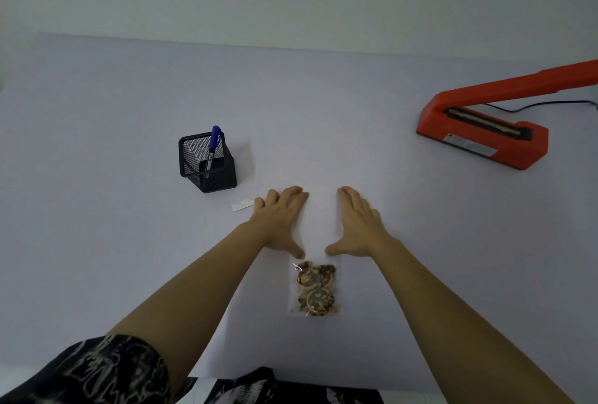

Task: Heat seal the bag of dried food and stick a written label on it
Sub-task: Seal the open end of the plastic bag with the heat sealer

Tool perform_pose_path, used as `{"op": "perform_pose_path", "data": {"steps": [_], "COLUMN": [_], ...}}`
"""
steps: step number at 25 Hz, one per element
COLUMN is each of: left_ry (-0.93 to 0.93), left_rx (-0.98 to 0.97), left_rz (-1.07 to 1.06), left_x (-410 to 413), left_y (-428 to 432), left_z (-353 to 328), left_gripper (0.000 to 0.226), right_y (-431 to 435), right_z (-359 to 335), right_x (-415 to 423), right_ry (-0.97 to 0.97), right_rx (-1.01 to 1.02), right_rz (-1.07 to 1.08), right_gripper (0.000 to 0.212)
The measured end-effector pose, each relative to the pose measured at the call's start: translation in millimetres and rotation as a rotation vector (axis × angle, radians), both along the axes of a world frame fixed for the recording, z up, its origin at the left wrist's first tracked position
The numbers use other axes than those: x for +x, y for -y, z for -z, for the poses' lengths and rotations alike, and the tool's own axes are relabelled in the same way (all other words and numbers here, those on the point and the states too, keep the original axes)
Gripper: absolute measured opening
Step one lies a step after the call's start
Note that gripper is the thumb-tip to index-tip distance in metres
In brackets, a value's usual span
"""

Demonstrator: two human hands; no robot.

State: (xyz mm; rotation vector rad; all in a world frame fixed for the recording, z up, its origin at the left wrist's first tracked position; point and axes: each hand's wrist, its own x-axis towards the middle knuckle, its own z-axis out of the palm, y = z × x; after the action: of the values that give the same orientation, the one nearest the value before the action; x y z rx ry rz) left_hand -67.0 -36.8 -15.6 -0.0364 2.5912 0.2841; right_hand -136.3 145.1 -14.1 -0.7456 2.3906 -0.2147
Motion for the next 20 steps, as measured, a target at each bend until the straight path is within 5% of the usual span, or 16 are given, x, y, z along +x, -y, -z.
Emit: {"op": "perform_pose_path", "data": {"steps": [3,10,13,20], "left_ry": [-0.086,-0.221,-0.210,-0.059], "left_rx": [0.091,0.312,0.326,0.283], "left_rz": [-0.010,0.076,0.071,0.008], "left_x": [11,43,44,30], "left_y": [-1,-8,-8,-2], "left_z": [0,12,16,6], "left_gripper": [0.112,0.027,0.028,0.062], "right_y": [-8,-21,-24,-24], "right_z": [0,4,7,6], "right_x": [12,30,33,26], "right_ry": [-0.080,-0.148,-0.143,-0.089], "right_rx": [-0.097,-0.231,-0.251,-0.216], "right_rz": [0.023,-0.049,-0.095,-0.074], "right_gripper": [0.109,0.041,0.022,0.047]}}
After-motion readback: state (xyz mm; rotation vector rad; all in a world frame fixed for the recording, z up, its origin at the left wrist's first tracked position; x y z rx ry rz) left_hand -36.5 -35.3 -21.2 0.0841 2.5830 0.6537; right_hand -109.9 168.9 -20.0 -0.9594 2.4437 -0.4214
